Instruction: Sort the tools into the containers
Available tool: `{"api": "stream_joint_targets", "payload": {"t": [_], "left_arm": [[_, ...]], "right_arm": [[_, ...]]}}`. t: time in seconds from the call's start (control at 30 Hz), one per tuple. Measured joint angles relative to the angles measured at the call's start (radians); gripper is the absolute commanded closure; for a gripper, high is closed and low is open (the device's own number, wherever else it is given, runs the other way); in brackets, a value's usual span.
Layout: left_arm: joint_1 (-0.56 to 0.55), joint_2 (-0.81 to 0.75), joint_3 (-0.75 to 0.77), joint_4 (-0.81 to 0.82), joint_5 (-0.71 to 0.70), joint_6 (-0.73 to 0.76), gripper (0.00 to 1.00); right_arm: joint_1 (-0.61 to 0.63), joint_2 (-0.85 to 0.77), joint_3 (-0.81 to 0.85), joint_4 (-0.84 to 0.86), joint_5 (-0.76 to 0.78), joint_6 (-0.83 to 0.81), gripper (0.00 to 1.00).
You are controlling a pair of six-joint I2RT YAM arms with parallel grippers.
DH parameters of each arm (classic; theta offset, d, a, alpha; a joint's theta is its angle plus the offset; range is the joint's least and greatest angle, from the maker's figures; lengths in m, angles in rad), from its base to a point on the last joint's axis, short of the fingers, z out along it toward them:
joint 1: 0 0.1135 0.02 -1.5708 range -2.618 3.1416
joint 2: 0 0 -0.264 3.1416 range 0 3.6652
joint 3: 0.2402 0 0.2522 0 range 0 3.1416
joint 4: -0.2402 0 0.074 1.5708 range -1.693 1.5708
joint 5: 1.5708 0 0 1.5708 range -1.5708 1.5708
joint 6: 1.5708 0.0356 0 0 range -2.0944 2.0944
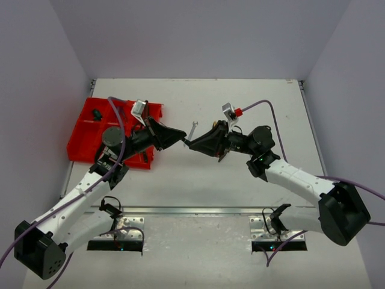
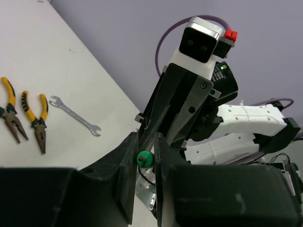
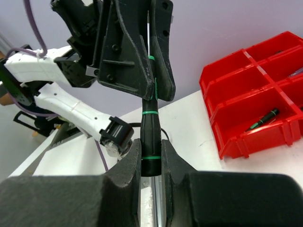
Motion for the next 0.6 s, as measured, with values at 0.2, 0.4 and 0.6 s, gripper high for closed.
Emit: {"api": "stream_joint_targets", "payload": {"t": [0.2, 0.4, 0.6], "left_arm": [[-0.008, 0.082, 0.229, -0.396, -0.286, 0.144, 1.0], [0.116, 0.36, 0.491, -0.734, -0.759, 0.275, 1.0], [0.265, 0.548, 0.484, -0.951, -0.961, 0.314, 1.0]], "right_arm": [[0.0, -0.029, -0.029, -0.08, 0.108, -0.012, 0.01], [-0.009, -0.134, 0.092, -0.606, 0.405, -0.088, 0.01], [-0.014, -0.295, 0.098, -0.88, 0.643, -0.183, 0.01]]}}
